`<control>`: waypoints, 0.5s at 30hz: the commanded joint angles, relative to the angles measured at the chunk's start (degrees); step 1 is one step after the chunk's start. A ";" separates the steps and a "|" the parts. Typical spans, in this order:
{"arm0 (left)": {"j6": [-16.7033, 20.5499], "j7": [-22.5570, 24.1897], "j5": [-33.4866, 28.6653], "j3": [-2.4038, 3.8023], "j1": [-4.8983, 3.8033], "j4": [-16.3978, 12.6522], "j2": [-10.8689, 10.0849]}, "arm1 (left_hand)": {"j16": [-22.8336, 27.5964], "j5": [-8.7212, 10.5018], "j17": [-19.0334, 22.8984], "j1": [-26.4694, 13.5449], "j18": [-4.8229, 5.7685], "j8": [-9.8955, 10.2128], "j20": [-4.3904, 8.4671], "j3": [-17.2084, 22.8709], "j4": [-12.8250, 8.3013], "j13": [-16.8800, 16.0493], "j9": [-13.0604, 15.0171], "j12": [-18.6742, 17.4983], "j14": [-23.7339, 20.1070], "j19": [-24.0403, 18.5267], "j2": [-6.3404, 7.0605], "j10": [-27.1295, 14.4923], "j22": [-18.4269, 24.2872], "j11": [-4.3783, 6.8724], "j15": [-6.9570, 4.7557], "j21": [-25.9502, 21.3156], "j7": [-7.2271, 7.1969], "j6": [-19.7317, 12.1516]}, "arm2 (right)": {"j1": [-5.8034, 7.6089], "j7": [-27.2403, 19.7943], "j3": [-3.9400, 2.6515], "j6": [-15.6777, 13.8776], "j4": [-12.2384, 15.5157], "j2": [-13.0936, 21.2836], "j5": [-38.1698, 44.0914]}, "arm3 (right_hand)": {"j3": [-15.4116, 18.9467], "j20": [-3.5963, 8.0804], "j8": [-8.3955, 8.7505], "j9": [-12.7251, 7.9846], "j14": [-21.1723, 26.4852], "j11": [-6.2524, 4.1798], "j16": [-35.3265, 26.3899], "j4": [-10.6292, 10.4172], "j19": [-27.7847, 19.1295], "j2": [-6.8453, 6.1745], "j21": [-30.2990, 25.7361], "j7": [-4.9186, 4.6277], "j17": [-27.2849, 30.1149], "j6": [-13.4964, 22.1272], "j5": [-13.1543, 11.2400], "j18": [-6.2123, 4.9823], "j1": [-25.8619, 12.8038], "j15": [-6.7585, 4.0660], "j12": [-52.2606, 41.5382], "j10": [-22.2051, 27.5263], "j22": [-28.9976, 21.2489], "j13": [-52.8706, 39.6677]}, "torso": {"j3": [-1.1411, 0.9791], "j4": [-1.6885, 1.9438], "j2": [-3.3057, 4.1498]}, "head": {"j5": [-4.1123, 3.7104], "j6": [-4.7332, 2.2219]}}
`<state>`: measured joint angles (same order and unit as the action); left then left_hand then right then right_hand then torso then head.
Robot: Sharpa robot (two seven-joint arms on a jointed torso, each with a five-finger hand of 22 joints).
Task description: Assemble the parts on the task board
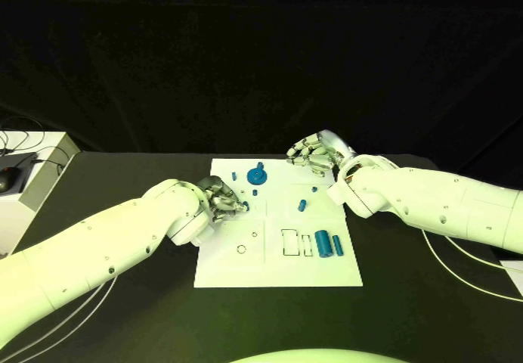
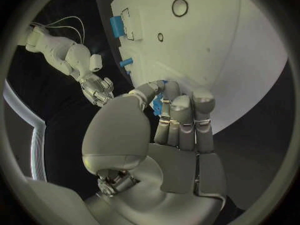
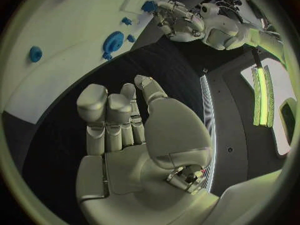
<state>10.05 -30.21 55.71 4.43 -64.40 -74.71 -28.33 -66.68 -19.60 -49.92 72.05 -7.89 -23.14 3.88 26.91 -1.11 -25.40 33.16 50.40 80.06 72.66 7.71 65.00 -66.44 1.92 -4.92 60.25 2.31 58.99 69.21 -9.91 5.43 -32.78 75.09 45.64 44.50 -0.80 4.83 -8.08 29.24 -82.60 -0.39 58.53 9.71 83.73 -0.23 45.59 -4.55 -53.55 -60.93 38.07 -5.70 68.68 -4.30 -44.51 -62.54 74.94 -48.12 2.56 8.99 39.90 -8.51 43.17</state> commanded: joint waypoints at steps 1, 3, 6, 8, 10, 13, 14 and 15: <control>-2.18 -0.20 -0.77 0.26 0.00 -0.58 -0.20 | 0.34 -0.19 0.29 -0.36 0.16 1.21 0.09 -2.82 1.11 -0.54 -1.29 0.70 -0.42 -0.64 0.25 -0.64 0.30 0.27 -0.20 -0.58 -0.83 1.08 | -0.04 -0.16 -0.01 0.82 0.21 0.09 0.60 | -0.42 0.47 -0.37 0.10 -0.04 -0.19 -0.18 0.17 3.57 0.04 0.30 -0.12 -0.08 -0.30 0.37 -0.03 -0.14 -0.19 -0.30 0.29 5.88 0.05 | 0.02 0.00 0.01 | -0.02 0.03; -2.16 -0.03 -0.66 0.56 0.00 -0.90 -0.41 | 0.36 -0.07 0.32 -0.22 0.27 2.01 0.18 -5.56 1.96 -0.71 -2.31 0.99 -0.45 -0.68 0.27 -0.92 0.46 0.15 -0.13 -0.78 -0.62 1.74 | -0.04 -0.18 -0.01 0.80 0.29 0.16 0.62 | -0.42 0.47 -0.37 0.10 -0.04 -0.19 -0.18 0.17 3.57 0.04 0.30 -0.13 -0.08 -0.30 0.37 -0.03 -0.14 -0.19 -0.30 0.29 5.88 0.05 | 0.03 -0.02 0.01 | -0.02 0.00; -1.84 0.46 -0.35 0.96 0.00 -1.43 -0.84 | 0.69 0.12 0.72 -0.40 0.30 2.35 0.16 -11.20 3.08 -0.72 -2.75 1.17 -0.81 -1.08 0.12 -1.43 0.99 -0.24 0.15 -1.51 -0.11 1.61 | -0.04 -0.20 -0.01 0.70 0.36 0.30 0.66 | -0.52 0.47 -0.30 0.07 -0.04 -0.17 -0.17 0.32 3.57 -0.01 0.27 -0.20 -0.10 -0.21 0.37 -0.03 -0.04 -0.19 -0.27 0.32 5.87 0.06 | 0.03 0.04 -0.02 | -0.02 -0.02; -1.41 1.20 -0.07 1.26 0.01 -1.97 -1.31 | 0.99 0.16 1.14 0.20 0.25 2.61 0.07 -14.67 3.53 -0.44 -3.00 0.96 -1.12 -1.44 -0.39 -1.93 1.47 -0.54 0.37 -2.17 0.34 1.09 | -0.04 -0.22 -0.01 0.64 0.40 0.44 0.71 | -0.62 0.45 -0.11 -0.07 -0.05 -0.08 -0.12 0.52 3.57 -0.08 0.30 -0.34 -0.16 -0.08 0.22 -0.03 0.12 -0.15 -0.29 0.31 5.88 0.06 | 0.04 0.06 -0.05 | -0.01 0.00; -0.81 1.98 0.29 1.49 0.01 -2.40 -1.73 | 2.27 0.28 2.72 0.40 -0.03 3.40 -0.14 -17.03 3.94 0.20 -3.63 0.03 -2.27 -2.62 -0.59 -3.15 2.75 -1.22 0.92 -3.95 1.41 -0.11 | -0.04 -0.24 -0.01 0.57 0.41 0.57 0.96 | -0.72 0.43 0.13 -0.30 -0.07 -0.04 -0.04 0.73 3.57 -0.08 0.32 -0.42 -0.25 -0.08 -0.06 -0.05 0.31 -0.12 -0.33 0.30 5.88 0.05 | 0.06 0.05 -0.03 | -0.02 0.00; 0.56 3.26 0.92 1.68 0.00 -3.02 -2.33 | 5.75 0.29 6.35 1.11 -0.94 4.40 -0.78 -19.60 4.29 1.34 -4.94 -1.37 -5.10 -6.47 -0.99 -5.11 7.18 -2.29 1.80 -10.08 2.68 -2.02 | -0.04 -0.26 -0.01 0.45 0.45 0.76 1.34 | -0.74 0.39 0.47 -0.63 -0.04 -0.03 -0.06 0.84 3.57 -0.11 0.33 -0.50 -0.26 -0.18 -0.15 -0.08 0.36 -0.09 -0.34 0.32 5.88 0.06 | 0.09 0.06 -0.04 | -0.12 -0.01; 1.01 3.68 1.17 1.72 0.01 -3.30 -2.52 | 6.72 0.32 7.06 1.10 -0.95 4.63 -1.07 -20.77 4.59 1.82 -5.67 -1.80 -5.58 -6.97 -1.05 -5.62 8.00 -2.62 2.07 -11.26 3.04 -2.63 | -0.04 -0.26 -0.01 0.40 0.48 0.84 1.43 | -0.74 0.38 0.54 -0.72 -0.05 -0.02 -0.05 0.88 3.58 -0.14 0.37 -0.50 -0.28 -0.24 -0.21 -0.09 0.38 -0.09 -0.35 0.32 5.89 0.05 | 0.08 0.09 -0.06 | -0.17 0.01; 1.39 4.00 1.44 1.74 0.01 -3.60 -2.69 | 7.89 0.40 7.98 0.96 -0.93 5.05 -1.39 -22.21 5.04 2.73 -6.81 -2.82 -5.92 -7.14 -1.08 -6.36 8.81 -3.14 2.45 -12.38 3.70 -3.54 | -0.04 -0.24 -0.01 0.37 0.51 0.91 1.50 | -0.74 0.38 0.54 -0.72 -0.05 -0.02 -0.05 0.88 3.58 -0.14 0.37 -0.50 -0.28 -0.24 -0.21 -0.09 0.38 -0.09 -0.35 0.32 5.89 0.05 | 0.06 0.10 -0.06 | -0.21 -0.01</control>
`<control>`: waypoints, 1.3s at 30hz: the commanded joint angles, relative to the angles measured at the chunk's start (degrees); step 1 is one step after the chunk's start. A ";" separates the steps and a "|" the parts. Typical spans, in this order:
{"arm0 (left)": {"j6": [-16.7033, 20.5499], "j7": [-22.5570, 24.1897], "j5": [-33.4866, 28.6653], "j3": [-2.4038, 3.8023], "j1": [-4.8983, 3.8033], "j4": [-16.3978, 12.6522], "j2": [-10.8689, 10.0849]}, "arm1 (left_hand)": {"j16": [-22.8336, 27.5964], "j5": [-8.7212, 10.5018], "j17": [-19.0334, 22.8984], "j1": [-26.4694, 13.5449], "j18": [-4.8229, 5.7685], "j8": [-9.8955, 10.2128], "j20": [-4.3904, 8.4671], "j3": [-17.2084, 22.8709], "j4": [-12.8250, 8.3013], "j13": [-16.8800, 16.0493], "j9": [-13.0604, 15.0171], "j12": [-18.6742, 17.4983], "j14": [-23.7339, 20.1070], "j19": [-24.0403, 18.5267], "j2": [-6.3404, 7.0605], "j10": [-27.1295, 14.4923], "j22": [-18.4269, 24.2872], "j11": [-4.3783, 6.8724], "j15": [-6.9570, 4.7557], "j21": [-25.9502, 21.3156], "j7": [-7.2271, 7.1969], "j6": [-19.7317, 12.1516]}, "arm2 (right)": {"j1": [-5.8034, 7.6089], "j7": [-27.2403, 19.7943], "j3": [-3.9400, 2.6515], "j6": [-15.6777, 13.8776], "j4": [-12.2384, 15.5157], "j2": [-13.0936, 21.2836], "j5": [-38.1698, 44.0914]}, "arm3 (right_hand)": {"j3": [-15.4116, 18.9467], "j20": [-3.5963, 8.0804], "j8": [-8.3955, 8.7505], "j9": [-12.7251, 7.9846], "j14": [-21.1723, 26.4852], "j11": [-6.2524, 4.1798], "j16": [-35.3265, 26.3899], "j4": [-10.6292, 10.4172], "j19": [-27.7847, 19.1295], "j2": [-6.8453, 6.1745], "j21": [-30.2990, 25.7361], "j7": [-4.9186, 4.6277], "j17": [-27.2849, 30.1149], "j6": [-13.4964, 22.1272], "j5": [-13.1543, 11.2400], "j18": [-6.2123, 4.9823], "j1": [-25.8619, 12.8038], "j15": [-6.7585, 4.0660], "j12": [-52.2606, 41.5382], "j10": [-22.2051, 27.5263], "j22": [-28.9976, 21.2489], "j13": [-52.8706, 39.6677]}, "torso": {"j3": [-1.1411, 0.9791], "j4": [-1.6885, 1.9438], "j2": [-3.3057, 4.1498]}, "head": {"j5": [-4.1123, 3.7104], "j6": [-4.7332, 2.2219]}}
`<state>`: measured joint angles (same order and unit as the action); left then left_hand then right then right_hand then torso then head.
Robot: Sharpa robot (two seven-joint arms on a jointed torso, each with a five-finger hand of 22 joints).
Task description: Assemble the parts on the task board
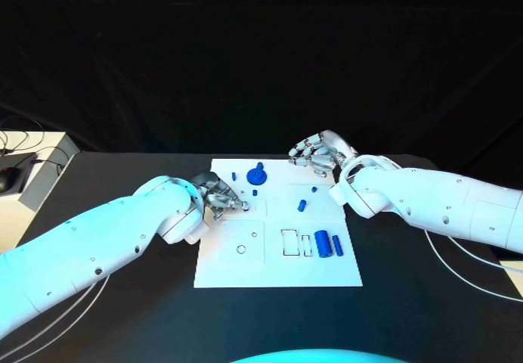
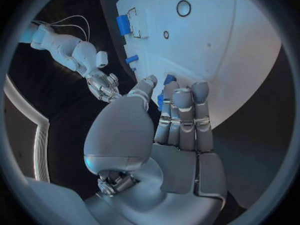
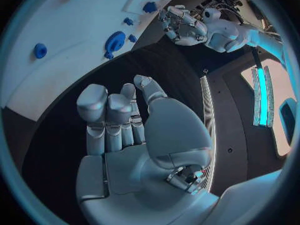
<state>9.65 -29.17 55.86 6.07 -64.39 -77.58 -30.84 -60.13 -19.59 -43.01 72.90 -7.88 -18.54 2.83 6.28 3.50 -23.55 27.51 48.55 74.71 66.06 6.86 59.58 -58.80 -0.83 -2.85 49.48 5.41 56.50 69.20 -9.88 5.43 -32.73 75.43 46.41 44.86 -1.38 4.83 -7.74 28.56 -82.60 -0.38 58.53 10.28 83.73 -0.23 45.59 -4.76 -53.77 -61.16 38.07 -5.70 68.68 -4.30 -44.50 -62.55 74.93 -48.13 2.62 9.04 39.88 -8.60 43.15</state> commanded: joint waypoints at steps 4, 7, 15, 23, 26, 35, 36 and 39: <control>2.89 2.85 2.14 0.13 0.02 -1.63 -0.52 | 2.38 0.11 3.56 -0.50 -1.26 -1.44 -0.74 -11.44 6.36 4.12 -6.92 -1.27 0.62 1.51 -1.26 -0.08 3.87 -0.51 0.54 -4.47 0.46 -1.27 | -0.02 -0.20 -0.01 0.23 0.21 0.34 1.31 | -0.16 0.38 0.20 -0.05 -0.05 -0.03 -0.05 0.31 3.58 -0.14 0.37 -0.29 -0.06 -0.01 -0.21 -0.09 0.38 -0.09 -0.36 0.33 5.91 0.06 | 0.05 0.07 -0.02 | -0.10 0.01; 3.68 1.71 3.06 0.07 0.03 -1.61 -0.40 | 1.69 0.15 3.85 -1.18 -1.40 -3.62 -0.37 -14.40 10.81 4.61 -8.95 0.20 2.04 2.73 -1.52 1.65 3.81 0.27 -0.26 -4.11 -0.42 0.03 | -0.02 -0.16 -0.01 0.19 0.21 0.35 1.39 | -0.16 0.38 0.20 -0.05 -0.05 -0.03 -0.05 0.31 3.58 -0.14 0.37 -0.29 -0.06 -0.01 -0.21 -0.09 0.38 -0.09 -0.36 0.33 5.91 0.06 | 0.06 0.05 -0.06 | 0.06 0.00; 0.46 -3.19 3.48 -0.32 0.03 0.71 0.80 | -2.41 -0.29 -0.62 -3.59 -0.47 -7.45 0.69 -14.98 12.76 2.35 -10.08 3.49 4.53 6.01 -2.30 4.24 -2.97 1.88 -1.60 4.66 -2.33 2.74 | -0.03 -0.06 0.00 0.26 0.04 0.07 1.50 | -0.17 0.37 0.36 -0.25 -0.05 -0.03 -0.05 0.40 3.58 -0.10 0.41 -0.28 -0.07 -0.18 -0.24 -0.10 0.49 -0.09 -0.32 0.31 5.91 0.11 | 0.03 0.04 -0.05 | 0.37 -0.18; -4.64 -5.15 4.05 -0.41 -0.01 2.84 1.74 | -4.04 -0.95 -3.63 -7.10 0.24 -15.61 1.35 -9.36 12.76 0.17 2.76 4.56 5.03 6.87 -2.13 4.51 -5.68 2.94 -2.27 8.06 -4.05 -0.31 | -0.10 0.07 0.03 0.38 -0.08 -0.11 1.52 | -0.24 0.37 0.41 -0.33 -0.05 -0.04 -0.08 0.49 3.58 -0.05 0.45 -0.26 -0.06 -0.30 0.00 -0.10 0.56 -0.09 -0.28 0.32 5.92 0.16 | -0.02 -0.10 0.09 | 0.44 -0.22; -6.18 -5.54 4.73 -0.41 -0.03 3.27 2.03 | -4.90 -0.92 -4.62 -8.73 0.61 -16.13 1.71 -7.98 12.75 -1.58 6.84 5.69 5.24 7.48 -2.60 4.37 -6.85 3.22 -2.50 9.58 -4.46 -0.58 | -0.12 0.12 0.04 0.41 -0.07 -0.08 1.52 | -0.25 0.37 0.41 -0.34 -0.05 -0.05 -0.08 0.50 3.58 -0.05 0.46 -0.26 -0.05 -0.33 0.04 -0.10 0.56 -0.10 -0.27 0.32 5.92 0.16 | -0.04 -0.08 0.11 | 0.35 -0.18; -4.77 -5.39 3.92 -0.40 -0.01 3.92 3.26 | -4.50 -0.75 -4.87 -10.16 0.41 -11.22 1.44 -9.96 12.99 -2.75 9.49 4.40 4.87 6.77 -2.29 3.45 -6.28 2.53 -2.01 8.81 -3.56 -0.51 | -0.20 0.15 0.05 0.55 -0.16 -0.26 1.52 | -0.27 0.38 0.40 -0.34 -0.04 -0.07 -0.13 0.57 3.58 -0.07 0.50 -0.21 -0.02 -0.41 0.29 -0.09 0.51 -0.11 -0.23 0.30 5.93 0.20 | -0.02 -0.04 0.04 | 0.43 -0.12; -4.43 -5.33 3.74 -0.40 0.00 3.99 3.42 | -4.45 -0.73 -4.89 -10.14 0.39 -10.93 1.39 -10.11 12.99 -2.68 9.42 4.28 4.83 6.70 -2.24 3.35 -6.19 2.44 -1.94 8.69 -3.45 -0.55 | -0.22 0.15 0.05 0.57 -0.17 -0.29 1.52 | -0.27 0.38 0.40 -0.34 -0.04 -0.07 -0.13 0.57 3.58 -0.07 0.50 -0.21 -0.02 -0.41 0.29 -0.09 0.51 -0.11 -0.23 0.30 5.93 0.20 | 0.00 -0.06 0.03 | 0.44 -0.11; -3.57 -5.17 3.44 -0.40 0.01 4.14 3.78 | -4.21 -0.74 -4.71 -9.93 0.31 -10.27 1.29 -10.65 12.97 -2.51 9.20 4.04 4.62 6.49 -2.37 3.01 -5.97 2.21 -1.77 8.39 -3.14 -0.93 | -0.26 0.16 0.05 0.61 -0.18 -0.34 1.52 | -0.27 0.38 0.40 -0.34 -0.04 -0.07 -0.13 0.57 3.58 -0.07 0.50 -0.21 -0.02 -0.41 0.29 -0.09 0.51 -0.11 -0.23 0.30 5.93 0.20 | 0.02 -0.07 0.05 | 0.46 -0.13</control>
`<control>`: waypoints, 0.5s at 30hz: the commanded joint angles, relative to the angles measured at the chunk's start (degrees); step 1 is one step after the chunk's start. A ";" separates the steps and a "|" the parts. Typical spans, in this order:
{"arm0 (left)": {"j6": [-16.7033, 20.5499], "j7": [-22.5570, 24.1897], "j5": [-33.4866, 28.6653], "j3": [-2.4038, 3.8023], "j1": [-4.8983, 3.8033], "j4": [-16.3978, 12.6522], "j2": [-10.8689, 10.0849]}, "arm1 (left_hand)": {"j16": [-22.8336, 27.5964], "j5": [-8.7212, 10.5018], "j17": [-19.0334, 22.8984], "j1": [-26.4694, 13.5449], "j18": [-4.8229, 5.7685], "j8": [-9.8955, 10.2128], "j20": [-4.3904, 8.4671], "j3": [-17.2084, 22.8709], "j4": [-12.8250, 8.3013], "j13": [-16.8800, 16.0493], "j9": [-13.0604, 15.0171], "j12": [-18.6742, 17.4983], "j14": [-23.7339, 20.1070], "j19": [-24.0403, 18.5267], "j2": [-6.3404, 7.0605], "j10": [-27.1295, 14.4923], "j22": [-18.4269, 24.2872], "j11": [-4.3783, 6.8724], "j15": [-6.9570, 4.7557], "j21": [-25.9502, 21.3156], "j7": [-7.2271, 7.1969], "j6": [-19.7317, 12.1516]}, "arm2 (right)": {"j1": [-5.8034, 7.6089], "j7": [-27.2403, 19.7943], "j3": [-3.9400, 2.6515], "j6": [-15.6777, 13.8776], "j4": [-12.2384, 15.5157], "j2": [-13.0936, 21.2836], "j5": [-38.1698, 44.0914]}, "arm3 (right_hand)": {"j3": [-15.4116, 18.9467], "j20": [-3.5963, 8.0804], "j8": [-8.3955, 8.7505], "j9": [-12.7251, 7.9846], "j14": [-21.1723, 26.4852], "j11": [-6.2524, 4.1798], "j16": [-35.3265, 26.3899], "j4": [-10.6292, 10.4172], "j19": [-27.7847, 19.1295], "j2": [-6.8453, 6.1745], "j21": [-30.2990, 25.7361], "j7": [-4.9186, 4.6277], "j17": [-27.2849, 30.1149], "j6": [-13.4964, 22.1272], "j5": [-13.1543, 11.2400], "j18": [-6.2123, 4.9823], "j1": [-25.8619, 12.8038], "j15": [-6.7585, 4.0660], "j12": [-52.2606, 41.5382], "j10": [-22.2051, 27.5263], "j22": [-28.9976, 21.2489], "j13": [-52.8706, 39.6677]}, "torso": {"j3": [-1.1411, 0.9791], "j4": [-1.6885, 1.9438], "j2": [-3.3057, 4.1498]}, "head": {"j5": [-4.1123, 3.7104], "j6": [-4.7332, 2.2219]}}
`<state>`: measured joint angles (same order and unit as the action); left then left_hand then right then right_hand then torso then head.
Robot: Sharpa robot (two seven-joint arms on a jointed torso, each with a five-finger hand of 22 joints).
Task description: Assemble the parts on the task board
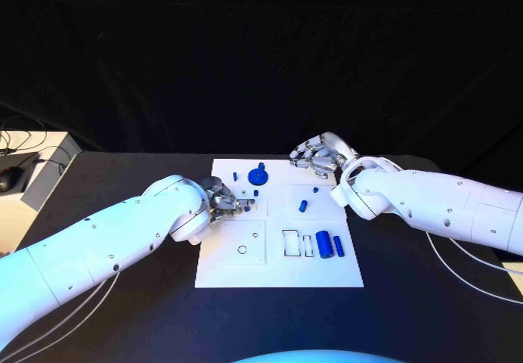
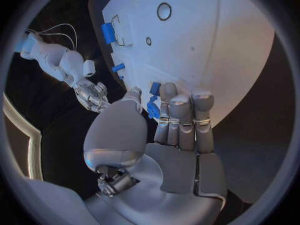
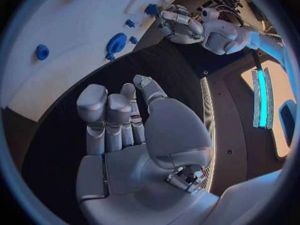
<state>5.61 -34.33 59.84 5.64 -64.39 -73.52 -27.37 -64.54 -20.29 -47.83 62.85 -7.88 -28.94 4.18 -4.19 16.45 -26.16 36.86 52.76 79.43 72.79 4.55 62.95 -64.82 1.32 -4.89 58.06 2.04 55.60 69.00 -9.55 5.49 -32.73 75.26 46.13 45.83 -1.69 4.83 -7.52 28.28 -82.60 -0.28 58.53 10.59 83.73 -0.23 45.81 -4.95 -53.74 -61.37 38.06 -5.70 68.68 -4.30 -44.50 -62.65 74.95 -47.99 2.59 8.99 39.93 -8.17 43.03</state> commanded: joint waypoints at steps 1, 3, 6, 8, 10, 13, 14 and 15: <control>0.66 0.02 -0.59 0.03 0.01 0.13 0.37 | 0.21 -0.10 -0.02 0.55 0.16 0.72 -0.21 -0.79 -0.01 0.31 -0.42 -0.08 -0.15 -0.27 -0.33 -0.41 0.15 0.02 0.34 -0.32 0.26 0.30 | -0.06 -0.17 -0.01 0.62 -0.01 -0.06 0.55 | 0.04 0.38 0.18 -0.07 -0.04 -0.17 -0.13 0.26 3.58 -0.07 0.27 -0.02 -0.05 -0.20 0.29 -0.09 0.51 -0.11 -0.23 0.40 5.91 0.06 | 0.05 -0.02 0.02 | 0.05 0.00; 1.19 0.11 -0.64 0.03 0.02 0.24 0.49 | 0.30 -0.09 0.04 0.76 0.15 0.72 -0.21 -0.67 0.04 0.35 -0.36 -0.08 -0.19 -0.31 -0.23 -0.48 0.18 0.00 0.34 -0.36 0.29 0.25 | -0.08 -0.15 -0.01 0.63 0.00 -0.06 0.55 | -0.01 0.39 0.16 -0.05 -0.05 -0.19 -0.12 0.30 3.58 -0.01 0.27 0.00 -0.07 -0.23 0.39 -0.08 0.46 -0.12 -0.23 0.37 5.91 0.08 | 0.06 -0.02 0.03 | 0.04 -0.01; 1.82 0.19 -0.65 0.03 0.02 0.42 0.62 | 0.30 -0.10 0.00 0.99 0.15 0.69 -0.21 -0.45 0.01 0.40 -0.27 -0.02 -0.16 -0.36 -0.23 -0.48 0.23 0.02 0.33 -0.42 0.27 0.25 | -0.09 -0.13 -0.01 0.64 0.01 -0.06 0.55 | -0.01 0.39 0.16 -0.05 -0.05 -0.19 -0.12 0.30 3.58 -0.01 0.27 0.00 -0.07 -0.23 0.39 -0.08 0.46 -0.12 -0.23 0.37 5.91 0.08 | 0.06 0.01 0.02 | -0.03 0.02; 2.00 0.22 -0.62 0.03 0.01 0.56 0.70 | 0.33 -0.13 0.01 1.58 0.14 0.69 -0.20 -0.09 -0.06 0.45 -0.20 -0.01 -0.17 -0.38 -0.27 -0.51 0.27 0.01 0.34 -0.46 0.28 0.22 | -0.10 -0.12 -0.01 0.64 0.02 -0.05 0.55 | -0.01 0.39 0.16 -0.05 -0.05 -0.19 -0.12 0.30 3.58 -0.01 0.27 0.00 -0.07 -0.23 0.39 -0.08 0.46 -0.12 -0.23 0.37 5.91 0.08 | 0.05 0.01 0.00 | -0.08 0.06; 2.01 0.22 -0.60 0.03 0.01 0.72 0.81 | 0.40 -0.07 0.06 1.99 0.14 0.68 -0.21 0.06 -0.05 0.50 -0.14 0.01 -0.21 -0.41 -0.31 -0.54 0.29 0.00 0.35 -0.50 0.32 0.18 | -0.10 -0.13 -0.01 0.67 0.03 -0.03 0.54 | -0.02 0.40 0.13 -0.03 -0.05 -0.19 -0.14 0.32 3.58 0.00 0.30 0.01 -0.06 -0.25 0.41 -0.08 0.43 -0.12 -0.22 0.37 5.91 0.09 | 0.06 0.02 0.00 | -0.10 0.11; 1.77 0.19 -0.63 0.04 0.03 0.97 1.01 | 0.34 -0.01 -0.05 3.45 0.14 0.61 -0.23 0.06 -0.17 0.58 0.07 0.08 -0.26 -0.52 -0.44 -0.78 0.37 -0.10 0.41 -0.61 0.42 -0.04 | -0.11 -0.14 -0.01 0.72 0.06 -0.02 0.53 | -0.03 0.40 0.11 -0.01 -0.05 -0.19 -0.16 0.33 3.58 0.01 0.32 0.02 -0.05 -0.26 0.43 -0.07 0.39 -0.13 -0.21 0.38 5.92 0.10 | 0.03 -0.02 0.04 | -0.08 0.19; 1.64 0.17 -0.63 0.04 0.03 1.10 1.09 | 0.30 0.03 -0.11 3.92 0.15 0.57 -0.24 -0.06 -0.29 0.60 0.14 0.15 -0.30 -0.54 -0.38 -0.83 0.37 -0.12 0.42 -0.61 0.46 -0.13 | -0.11 -0.14 -0.01 0.74 0.06 -0.02 0.53 | -0.03 0.40 0.11 -0.01 -0.05 -0.19 -0.16 0.33 3.58 0.01 0.32 0.02 -0.05 -0.26 0.43 -0.07 0.39 -0.13 -0.21 0.38 5.92 0.10 | 0.04 -0.03 0.05 | -0.09 0.19; 1.50 0.16 -0.62 0.04 0.03 1.23 1.17 | 0.23 -0.02 -0.17 4.17 0.15 0.50 -0.25 -0.31 -0.26 0.65 0.24 0.24 -0.31 -0.51 -0.52 -0.88 0.30 -0.12 0.44 -0.52 0.44 -0.18 | -0.11 -0.14 -0.01 0.76 0.05 -0.03 0.52 | -0.03 0.40 0.11 -0.01 -0.05 -0.19 -0.16 0.33 3.58 0.01 0.32 0.02 -0.05 -0.26 0.43 -0.07 0.39 -0.13 -0.21 0.38 5.92 0.10 | 0.05 -0.04 0.05 | -0.10 0.18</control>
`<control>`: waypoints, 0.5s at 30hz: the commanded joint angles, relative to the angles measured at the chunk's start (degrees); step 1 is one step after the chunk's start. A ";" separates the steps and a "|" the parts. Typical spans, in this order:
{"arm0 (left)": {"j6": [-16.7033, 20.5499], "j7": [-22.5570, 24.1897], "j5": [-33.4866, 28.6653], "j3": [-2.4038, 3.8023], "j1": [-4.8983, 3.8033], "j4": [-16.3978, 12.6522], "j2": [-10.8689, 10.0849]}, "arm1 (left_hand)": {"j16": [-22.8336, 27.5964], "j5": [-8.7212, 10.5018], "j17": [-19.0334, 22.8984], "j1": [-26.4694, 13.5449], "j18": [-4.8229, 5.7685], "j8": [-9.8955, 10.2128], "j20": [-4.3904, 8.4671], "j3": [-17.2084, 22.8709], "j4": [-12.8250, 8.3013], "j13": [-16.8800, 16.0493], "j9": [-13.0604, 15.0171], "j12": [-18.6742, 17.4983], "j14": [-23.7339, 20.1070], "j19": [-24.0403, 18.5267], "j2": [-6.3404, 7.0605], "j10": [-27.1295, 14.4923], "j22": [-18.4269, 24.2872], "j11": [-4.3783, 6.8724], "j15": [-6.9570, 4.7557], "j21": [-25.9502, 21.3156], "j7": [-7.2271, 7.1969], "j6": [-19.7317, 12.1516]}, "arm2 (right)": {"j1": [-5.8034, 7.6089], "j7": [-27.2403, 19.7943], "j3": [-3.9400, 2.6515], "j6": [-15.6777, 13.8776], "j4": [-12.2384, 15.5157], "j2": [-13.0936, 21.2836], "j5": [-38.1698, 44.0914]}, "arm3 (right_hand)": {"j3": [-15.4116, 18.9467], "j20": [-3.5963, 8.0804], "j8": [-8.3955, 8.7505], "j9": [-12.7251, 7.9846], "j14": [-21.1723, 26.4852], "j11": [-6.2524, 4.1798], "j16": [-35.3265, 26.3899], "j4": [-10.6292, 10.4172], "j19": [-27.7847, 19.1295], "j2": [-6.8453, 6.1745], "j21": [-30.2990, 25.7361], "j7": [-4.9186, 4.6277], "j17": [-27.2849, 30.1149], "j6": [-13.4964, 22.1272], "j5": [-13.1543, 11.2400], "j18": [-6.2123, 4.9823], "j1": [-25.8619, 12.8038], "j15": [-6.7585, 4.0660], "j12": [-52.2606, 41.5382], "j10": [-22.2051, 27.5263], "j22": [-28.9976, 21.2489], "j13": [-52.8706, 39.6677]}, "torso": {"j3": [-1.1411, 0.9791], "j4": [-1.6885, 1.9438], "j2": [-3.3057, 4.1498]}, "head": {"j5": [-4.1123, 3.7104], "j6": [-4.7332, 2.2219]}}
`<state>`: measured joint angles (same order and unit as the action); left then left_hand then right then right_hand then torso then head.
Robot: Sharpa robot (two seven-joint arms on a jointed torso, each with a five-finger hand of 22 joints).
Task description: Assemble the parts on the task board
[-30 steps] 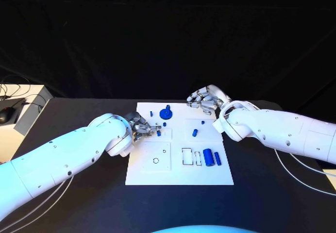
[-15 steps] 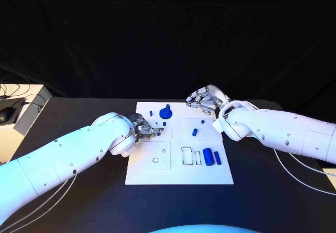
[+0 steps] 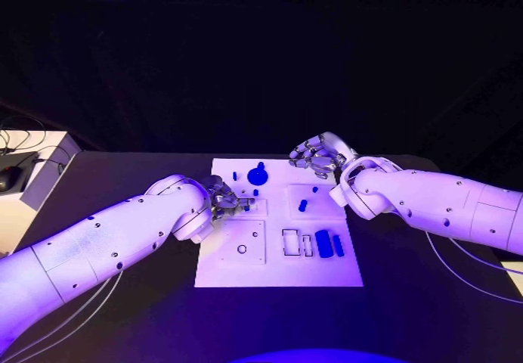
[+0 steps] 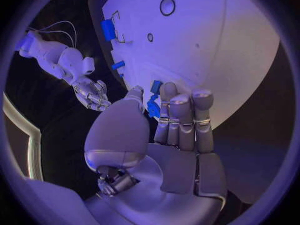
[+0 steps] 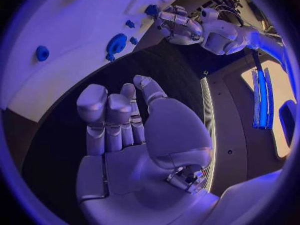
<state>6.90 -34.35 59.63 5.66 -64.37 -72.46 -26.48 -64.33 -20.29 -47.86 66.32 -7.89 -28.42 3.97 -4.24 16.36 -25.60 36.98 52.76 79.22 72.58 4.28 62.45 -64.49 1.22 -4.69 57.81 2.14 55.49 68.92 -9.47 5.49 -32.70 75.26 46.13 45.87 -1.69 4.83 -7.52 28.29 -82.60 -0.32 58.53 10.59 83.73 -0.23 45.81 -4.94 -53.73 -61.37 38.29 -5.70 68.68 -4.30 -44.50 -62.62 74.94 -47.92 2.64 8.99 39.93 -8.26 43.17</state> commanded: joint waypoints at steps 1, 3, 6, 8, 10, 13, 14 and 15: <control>0.11 0.16 -0.39 0.03 0.01 0.31 0.38 | 0.04 -0.02 -0.14 0.90 0.15 -0.03 -0.05 -0.29 -0.27 0.11 0.15 0.26 -0.12 -0.32 -0.28 -0.40 -0.02 -0.02 0.23 -0.28 0.37 -0.10 | -0.04 -0.21 -0.01 0.75 0.05 -0.04 0.49 | -0.03 0.40 0.11 -0.01 -0.05 -0.16 -0.16 0.33 3.58 0.01 0.32 0.01 -0.06 -0.27 0.20 -0.07 0.39 -0.13 -0.21 0.34 5.93 0.04 | 0.00 -0.03 0.02 | -0.03 0.08; 0.00 0.15 -0.37 0.03 0.01 0.47 0.50 | 0.02 -0.01 -0.16 1.43 0.15 -0.05 -0.07 -0.30 -0.48 0.13 0.20 0.31 -0.13 -0.32 -0.44 -0.45 -0.03 -0.02 0.24 -0.27 0.41 -0.15 | -0.04 -0.21 -0.01 0.77 0.06 -0.05 0.49 | -0.03 0.40 0.11 -0.01 -0.05 -0.16 -0.16 0.33 3.58 0.01 0.32 0.01 -0.06 -0.27 0.20 -0.07 0.39 -0.13 -0.21 0.34 5.93 0.04 | -0.01 -0.02 0.00 | -0.02 0.12; -0.18 0.13 -0.35 0.03 0.02 0.99 0.89 | -0.02 -0.03 -0.20 2.32 0.13 -0.12 -0.10 -0.71 -0.73 0.22 0.30 0.43 -0.16 -0.37 -0.80 -0.57 0.00 -0.06 0.28 -0.31 0.45 -0.24 | -0.04 -0.20 -0.01 0.83 0.07 -0.09 0.49 | -0.08 0.41 0.08 0.03 -0.06 -0.18 -0.16 0.34 3.57 0.04 0.29 0.02 -0.07 -0.26 0.32 -0.07 0.36 -0.14 -0.21 0.33 5.92 0.04 | -0.03 0.00 0.01 | -0.05 0.13; -0.18 0.12 -0.29 0.03 0.02 1.37 1.14 | 0.03 -0.04 -0.15 2.88 0.12 -0.10 -0.12 -0.79 -1.07 0.26 0.34 0.47 -0.25 -0.42 -0.98 -0.71 0.01 -0.10 0.31 -0.33 0.52 -0.40 | -0.04 -0.18 -0.01 0.86 0.08 -0.11 0.49 | -0.08 0.41 0.08 0.03 -0.06 -0.18 -0.16 0.34 3.57 0.04 0.29 0.02 -0.07 -0.26 0.32 -0.07 0.36 -0.14 -0.21 0.33 5.92 0.04 | -0.02 0.02 0.04 | -0.07 0.15; -0.15 0.12 -0.19 0.03 0.02 1.66 1.35 | 0.03 -0.05 -0.14 3.18 0.10 -0.10 -0.15 -0.92 -1.27 0.29 0.35 0.53 -0.30 -0.49 -1.20 -0.82 0.05 -0.13 0.35 -0.39 0.54 -0.50 | -0.04 -0.17 -0.01 0.88 0.09 -0.12 0.49 | -0.08 0.41 0.08 0.03 -0.06 -0.18 -0.16 0.34 3.57 0.04 0.29 0.02 -0.07 -0.26 0.32 -0.07 0.36 -0.14 -0.21 0.33 5.92 0.04 | -0.03 0.01 0.05 | -0.08 0.15; -0.07 0.10 0.04 0.03 0.02 2.14 1.73 | 0.04 -0.04 -0.09 3.69 0.07 -0.14 -0.17 -1.24 -1.72 0.34 0.37 0.70 -0.35 -0.53 -1.58 -0.94 0.06 -0.13 0.35 -0.41 0.54 -0.58 | -0.05 -0.16 -0.01 0.93 0.09 -0.13 0.49 | -0.08 0.41 0.08 0.03 -0.06 -0.18 -0.16 0.34 3.57 0.04 0.29 0.02 -0.07 -0.26 0.32 -0.07 0.36 -0.14 -0.21 0.33 5.92 0.04 | -0.03 -0.01 0.03 | -0.10 0.15; -0.04 0.09 0.14 0.02 0.02 2.28 1.84 | 0.04 -0.04 -0.09 3.69 0.07 -0.14 -0.17 -1.24 -1.72 0.34 0.37 0.70 -0.35 -0.53 -1.58 -0.94 0.06 -0.13 0.35 -0.41 0.54 -0.58 | -0.05 -0.15 -0.01 0.94 0.10 -0.13 0.49 | -0.08 0.41 0.08 0.03 -0.06 -0.18 -0.16 0.34 3.57 0.04 0.29 0.02 -0.07 -0.26 0.32 -0.07 0.36 -0.14 -0.21 0.33 5.92 0.04 | -0.03 0.01 0.02 | -0.14 0.18; -0.05 0.08 0.26 0.02 0.03 2.42 1.95 | 0.01 -0.06 -0.12 3.84 0.07 -0.14 -0.18 -1.21 -1.81 0.37 0.37 0.70 -0.33 -0.55 -1.68 -0.95 0.07 -0.13 0.34 -0.43 0.55 -0.58 | -0.05 -0.15 -0.01 0.96 0.10 -0.14 0.49 | -0.08 0.41 0.08 0.03 -0.06 -0.18 -0.16 0.34 3.57 0.04 0.29 0.02 -0.07 -0.26 0.32 -0.07 0.36 -0.14 -0.21 0.33 5.92 0.04 | -0.03 0.00 0.03 | -0.16 0.19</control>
<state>6.89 -34.36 59.67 5.66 -64.35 -70.19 -24.82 -64.33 -20.28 -47.96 69.52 -7.89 -28.42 3.76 -5.44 14.85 -25.30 37.28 53.25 79.02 72.36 2.57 61.83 -64.49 1.01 -4.49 57.59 2.45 55.18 68.91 -9.43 5.49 -32.55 75.30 46.04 45.87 -1.69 4.83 -7.53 28.29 -82.60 -0.41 58.53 10.59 83.73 -0.23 45.81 -4.93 -53.72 -61.36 38.29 -5.70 68.69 -4.30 -44.50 -62.52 74.93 -47.92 2.60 8.98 39.95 -8.36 43.32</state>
